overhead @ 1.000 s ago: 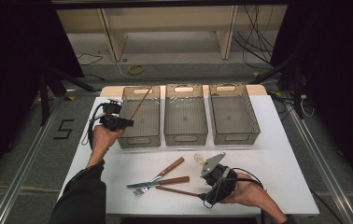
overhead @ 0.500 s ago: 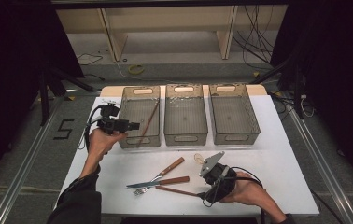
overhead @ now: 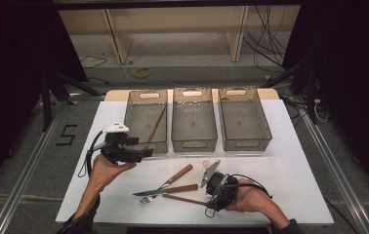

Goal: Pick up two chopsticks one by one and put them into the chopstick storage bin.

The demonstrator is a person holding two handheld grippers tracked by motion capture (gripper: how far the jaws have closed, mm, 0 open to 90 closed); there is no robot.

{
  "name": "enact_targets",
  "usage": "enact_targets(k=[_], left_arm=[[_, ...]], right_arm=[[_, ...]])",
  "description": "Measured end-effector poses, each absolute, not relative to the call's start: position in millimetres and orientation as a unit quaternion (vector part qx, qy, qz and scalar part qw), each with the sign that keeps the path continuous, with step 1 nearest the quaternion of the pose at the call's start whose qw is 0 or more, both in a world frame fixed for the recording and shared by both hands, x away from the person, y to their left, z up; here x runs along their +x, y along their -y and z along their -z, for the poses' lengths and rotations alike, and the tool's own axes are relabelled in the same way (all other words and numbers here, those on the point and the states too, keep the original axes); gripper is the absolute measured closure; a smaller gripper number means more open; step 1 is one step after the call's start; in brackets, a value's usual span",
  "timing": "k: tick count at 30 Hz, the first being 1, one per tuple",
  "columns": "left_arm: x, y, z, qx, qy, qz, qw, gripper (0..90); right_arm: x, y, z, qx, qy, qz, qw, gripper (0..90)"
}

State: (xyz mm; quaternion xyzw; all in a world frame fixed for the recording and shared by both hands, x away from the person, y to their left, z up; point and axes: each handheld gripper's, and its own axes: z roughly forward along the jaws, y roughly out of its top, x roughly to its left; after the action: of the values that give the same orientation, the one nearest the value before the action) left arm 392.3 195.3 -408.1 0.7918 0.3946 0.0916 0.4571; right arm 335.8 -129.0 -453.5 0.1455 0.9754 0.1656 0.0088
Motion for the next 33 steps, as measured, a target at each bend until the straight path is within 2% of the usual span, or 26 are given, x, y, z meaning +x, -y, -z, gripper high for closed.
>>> enact_targets(k=[12,27,33], left_arm=[[365,-179,417,0.813,-0.36,-0.097,0.446,16.0],[357,-173,427,0.827,-0.355,-0.092,0.426,15.8],[355,-169,427,0.836,-0.343,-0.089,0.42,15.9]], right_arm=[[333,119,461,0.126,-0.982,-0.14,0.002,68.7],[329,113,463,0.109,-0.988,-0.11,0.017,83.2],[327,112,463,0.102,-0.989,-0.109,0.019,85.0]])
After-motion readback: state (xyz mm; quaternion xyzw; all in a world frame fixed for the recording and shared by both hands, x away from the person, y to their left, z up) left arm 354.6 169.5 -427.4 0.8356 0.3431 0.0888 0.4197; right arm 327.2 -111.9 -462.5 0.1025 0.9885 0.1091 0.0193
